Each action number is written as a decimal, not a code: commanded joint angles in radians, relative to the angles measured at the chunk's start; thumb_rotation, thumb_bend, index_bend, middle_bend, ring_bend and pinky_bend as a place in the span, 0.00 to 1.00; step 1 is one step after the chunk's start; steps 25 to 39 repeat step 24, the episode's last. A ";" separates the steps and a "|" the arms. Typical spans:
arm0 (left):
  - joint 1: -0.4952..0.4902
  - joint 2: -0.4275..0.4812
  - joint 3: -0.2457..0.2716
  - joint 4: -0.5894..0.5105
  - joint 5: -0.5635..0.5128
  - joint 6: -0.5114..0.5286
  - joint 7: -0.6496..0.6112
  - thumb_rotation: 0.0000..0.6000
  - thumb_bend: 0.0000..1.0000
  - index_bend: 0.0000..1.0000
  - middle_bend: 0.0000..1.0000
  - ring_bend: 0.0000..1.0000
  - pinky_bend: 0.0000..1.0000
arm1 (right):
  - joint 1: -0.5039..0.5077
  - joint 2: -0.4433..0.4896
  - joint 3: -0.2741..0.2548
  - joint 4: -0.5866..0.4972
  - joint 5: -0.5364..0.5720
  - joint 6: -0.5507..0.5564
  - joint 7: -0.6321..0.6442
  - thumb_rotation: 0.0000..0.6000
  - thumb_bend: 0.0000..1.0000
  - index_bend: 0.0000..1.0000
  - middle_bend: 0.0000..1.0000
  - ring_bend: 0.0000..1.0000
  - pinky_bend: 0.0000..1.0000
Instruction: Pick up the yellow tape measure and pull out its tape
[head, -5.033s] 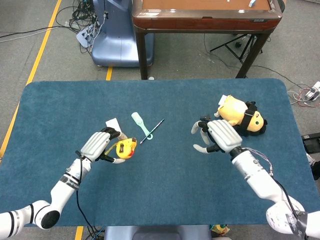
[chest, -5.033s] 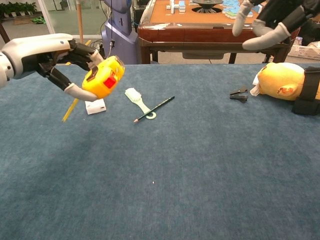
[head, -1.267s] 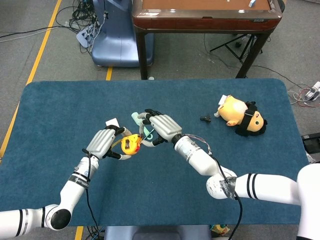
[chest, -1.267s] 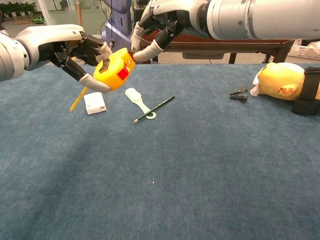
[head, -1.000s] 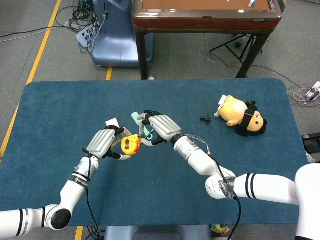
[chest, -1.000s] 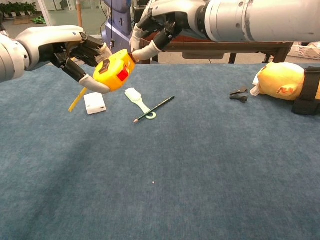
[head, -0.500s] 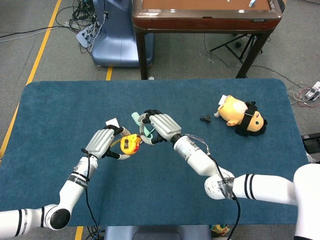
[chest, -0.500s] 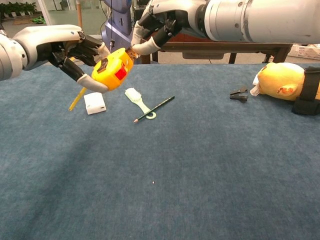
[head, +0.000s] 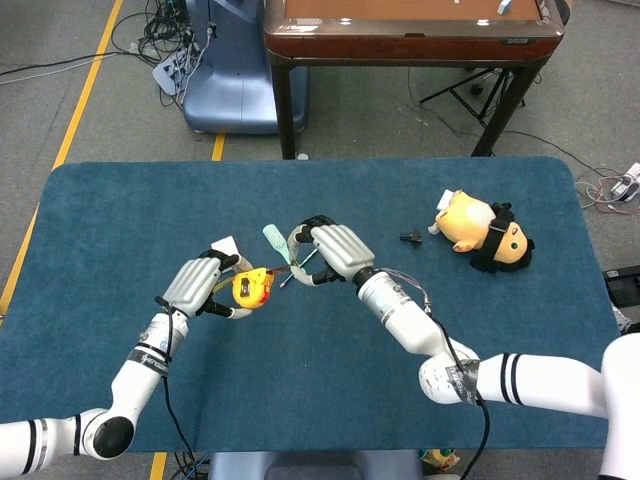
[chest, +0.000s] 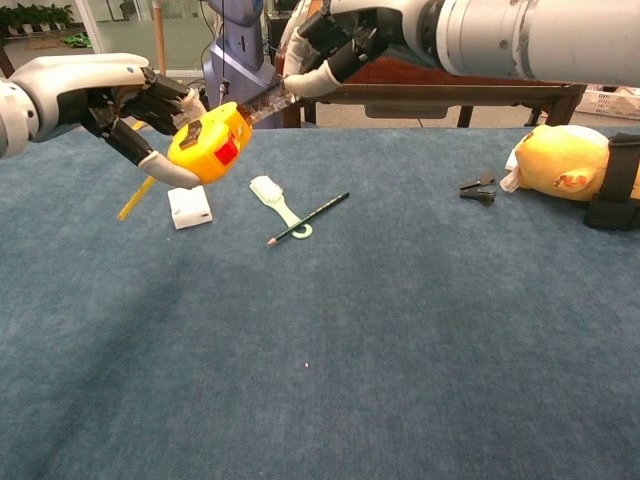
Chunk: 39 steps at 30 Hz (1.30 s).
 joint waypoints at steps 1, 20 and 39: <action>0.003 0.003 0.005 0.005 0.009 -0.002 -0.002 1.00 0.11 0.48 0.44 0.26 0.14 | -0.025 0.023 -0.005 -0.023 -0.017 0.016 0.009 1.00 0.70 0.69 0.34 0.18 0.08; 0.023 0.052 0.084 0.068 0.093 -0.112 -0.043 1.00 0.11 0.48 0.44 0.26 0.14 | -0.372 0.324 -0.079 -0.193 -0.285 0.175 0.241 1.00 0.70 0.72 0.36 0.20 0.08; 0.025 0.048 0.095 0.085 0.100 -0.128 -0.050 1.00 0.11 0.48 0.44 0.25 0.14 | -0.446 0.391 -0.094 -0.204 -0.343 0.210 0.308 1.00 0.70 0.72 0.37 0.20 0.08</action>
